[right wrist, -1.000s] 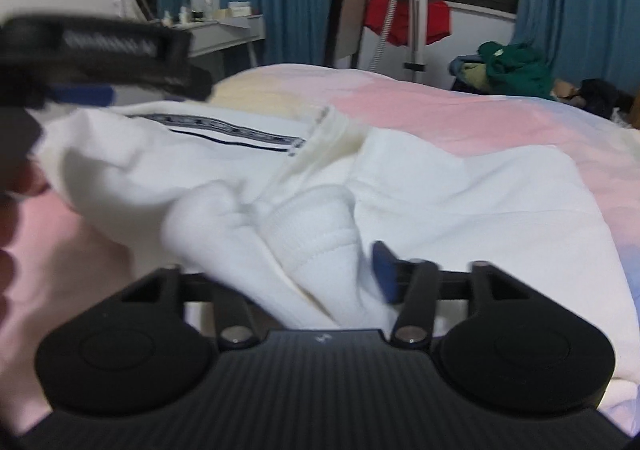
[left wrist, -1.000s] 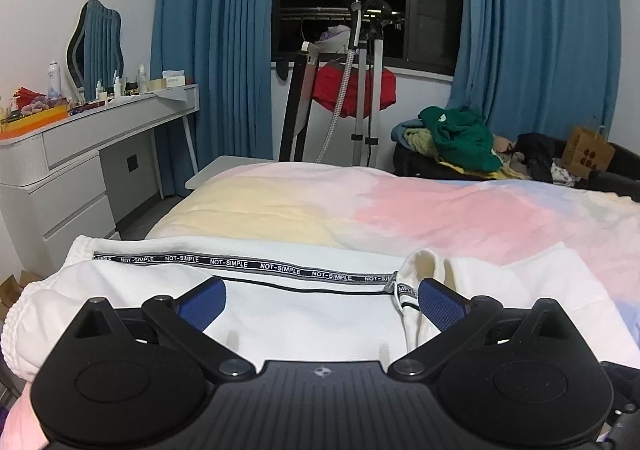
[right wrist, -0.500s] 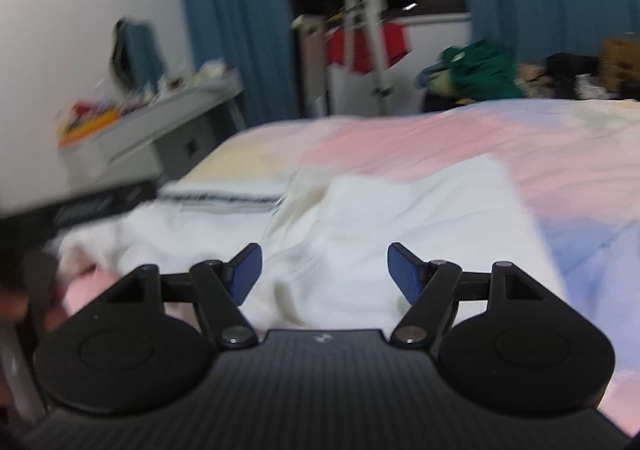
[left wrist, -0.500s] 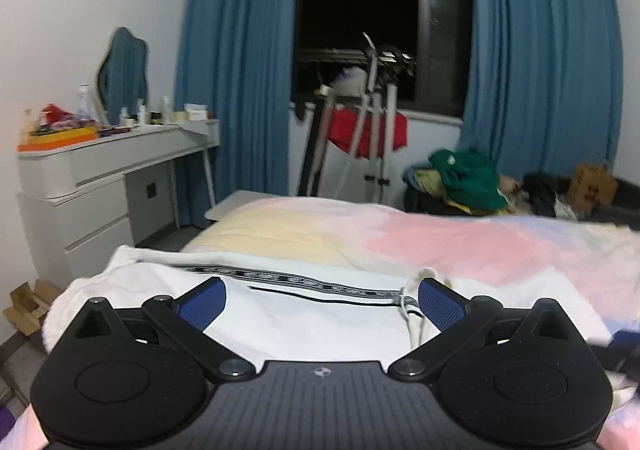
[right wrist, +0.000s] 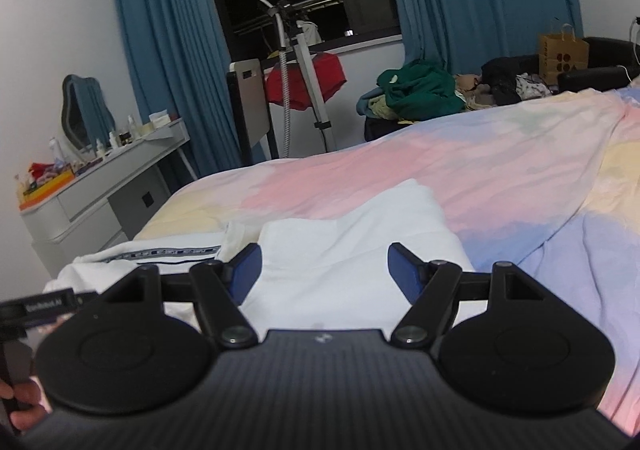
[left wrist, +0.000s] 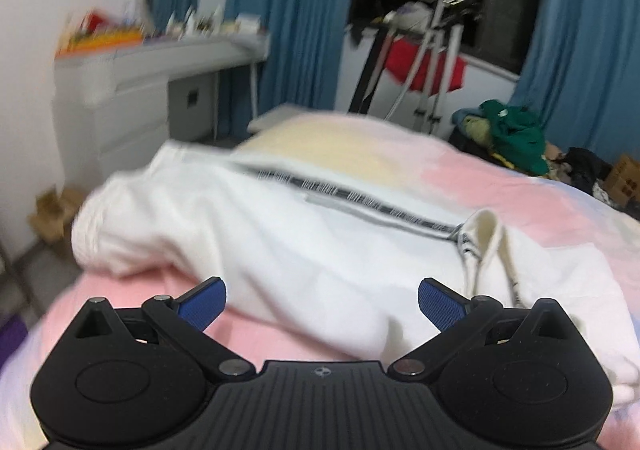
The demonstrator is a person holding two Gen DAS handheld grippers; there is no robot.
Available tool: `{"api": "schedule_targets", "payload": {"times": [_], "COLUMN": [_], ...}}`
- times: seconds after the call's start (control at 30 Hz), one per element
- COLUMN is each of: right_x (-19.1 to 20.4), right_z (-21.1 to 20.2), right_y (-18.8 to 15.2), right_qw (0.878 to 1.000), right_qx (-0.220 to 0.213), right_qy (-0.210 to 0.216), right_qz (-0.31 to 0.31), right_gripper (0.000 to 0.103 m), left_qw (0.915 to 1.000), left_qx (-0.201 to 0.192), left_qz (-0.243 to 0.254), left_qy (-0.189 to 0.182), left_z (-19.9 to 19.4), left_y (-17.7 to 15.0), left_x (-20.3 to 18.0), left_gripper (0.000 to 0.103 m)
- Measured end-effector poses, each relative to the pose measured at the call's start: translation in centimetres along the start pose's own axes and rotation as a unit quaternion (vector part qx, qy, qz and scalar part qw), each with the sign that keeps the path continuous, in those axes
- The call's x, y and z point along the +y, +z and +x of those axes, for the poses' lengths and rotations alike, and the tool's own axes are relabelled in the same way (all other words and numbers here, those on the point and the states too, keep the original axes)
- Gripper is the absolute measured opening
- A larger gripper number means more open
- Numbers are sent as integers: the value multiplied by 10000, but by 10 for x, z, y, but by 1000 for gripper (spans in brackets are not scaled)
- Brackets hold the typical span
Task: Fold clothes
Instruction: 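Open the right gripper and raise both grippers above the pants, then grasp the ribbed cuff with the right gripper while the left gripper grasps the pants body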
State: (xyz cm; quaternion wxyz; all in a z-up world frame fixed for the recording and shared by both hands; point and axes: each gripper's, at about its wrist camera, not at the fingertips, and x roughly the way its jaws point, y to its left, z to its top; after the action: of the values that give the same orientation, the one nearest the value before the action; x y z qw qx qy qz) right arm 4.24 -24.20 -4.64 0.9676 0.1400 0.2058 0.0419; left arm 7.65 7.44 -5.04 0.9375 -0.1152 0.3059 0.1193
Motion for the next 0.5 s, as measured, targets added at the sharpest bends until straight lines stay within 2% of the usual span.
{"api": "schedule_targets", "payload": {"times": [0.03, 0.1, 0.13, 0.27, 0.37, 0.5], "right_x": [-2, -7, -9, -17, -21, -23], "right_z": [0, -1, 0, 7, 16, 31], "right_y": [0, 1, 1, -1, -4, -14], "right_qw": [10000, 9998, 9996, 9989, 9986, 9986], "right_qx": [-2, -5, 16, 157, 266, 422], "right_qy": [-14, -31, -28, -113, -265, -280], "right_qz": [73, 213, 266, 415, 371, 123], "right_gripper": [82, 83, 83, 83, 83, 83], "left_qw": [9995, 9950, 9899, 9559, 9431, 9428], "left_qx": [135, 402, 507, 811, 595, 194], "left_qz": [-270, -907, -1315, -2806, -3261, -3329], "left_qy": [-18, -92, -152, -297, -270, -7], "left_z": [6, 17, 25, 54, 70, 79], "left_y": [1, 1, 0, -4, 2, 17], "left_x": [10, 31, 44, 93, 114, 130], "left_gripper": [103, 103, 103, 103, 103, 98]}}
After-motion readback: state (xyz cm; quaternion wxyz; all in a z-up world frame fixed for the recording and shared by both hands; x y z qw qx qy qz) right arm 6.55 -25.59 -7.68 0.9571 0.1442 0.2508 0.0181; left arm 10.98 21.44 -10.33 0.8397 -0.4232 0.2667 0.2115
